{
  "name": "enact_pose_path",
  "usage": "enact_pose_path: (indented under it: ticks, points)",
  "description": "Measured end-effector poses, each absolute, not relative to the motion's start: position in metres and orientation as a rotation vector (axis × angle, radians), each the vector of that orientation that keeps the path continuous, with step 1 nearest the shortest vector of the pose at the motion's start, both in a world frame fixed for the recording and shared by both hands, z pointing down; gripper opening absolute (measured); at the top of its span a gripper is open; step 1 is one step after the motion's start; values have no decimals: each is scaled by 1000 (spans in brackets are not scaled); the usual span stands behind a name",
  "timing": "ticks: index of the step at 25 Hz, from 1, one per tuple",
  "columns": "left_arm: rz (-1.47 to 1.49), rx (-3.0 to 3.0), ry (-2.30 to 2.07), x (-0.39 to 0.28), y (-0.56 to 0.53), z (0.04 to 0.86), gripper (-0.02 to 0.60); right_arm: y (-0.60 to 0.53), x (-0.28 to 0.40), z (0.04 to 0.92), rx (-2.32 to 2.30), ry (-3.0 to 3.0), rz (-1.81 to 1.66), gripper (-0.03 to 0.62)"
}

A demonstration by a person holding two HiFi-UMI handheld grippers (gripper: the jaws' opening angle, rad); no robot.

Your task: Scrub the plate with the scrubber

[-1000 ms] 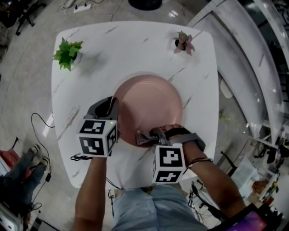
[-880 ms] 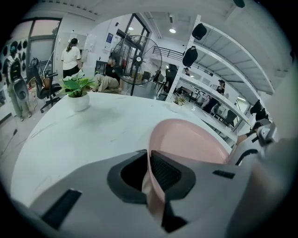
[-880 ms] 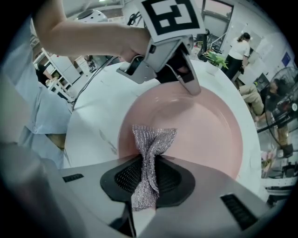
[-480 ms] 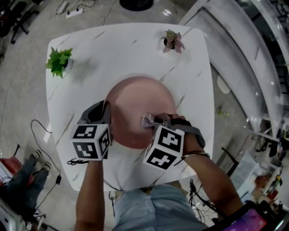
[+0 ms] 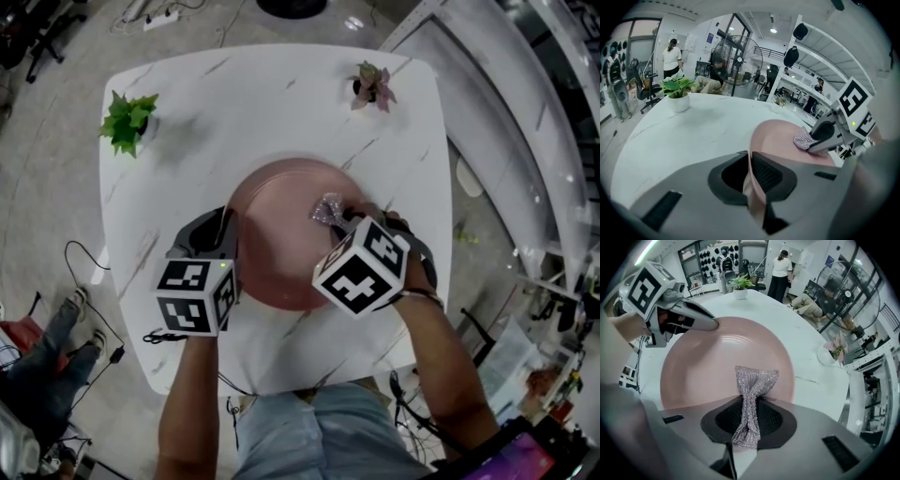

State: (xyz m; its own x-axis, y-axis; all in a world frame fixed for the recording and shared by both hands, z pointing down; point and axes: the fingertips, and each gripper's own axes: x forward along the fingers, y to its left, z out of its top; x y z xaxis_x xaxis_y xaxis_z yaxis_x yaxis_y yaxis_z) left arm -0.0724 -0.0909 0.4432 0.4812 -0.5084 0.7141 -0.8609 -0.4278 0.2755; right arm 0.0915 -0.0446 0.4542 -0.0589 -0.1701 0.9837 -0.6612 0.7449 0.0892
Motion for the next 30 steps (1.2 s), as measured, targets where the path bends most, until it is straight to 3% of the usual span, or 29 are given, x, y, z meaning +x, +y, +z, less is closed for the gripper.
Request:
enact_pose_path:
  ticks: [12,30]
  points:
    - [742,2094,-1093,-69,-86,442,28,-91,83,452,746,-1608,361,87]
    - [702,2087,-1100,-71,-90,443,26,-90,-8,449,533,-1736,78,86]
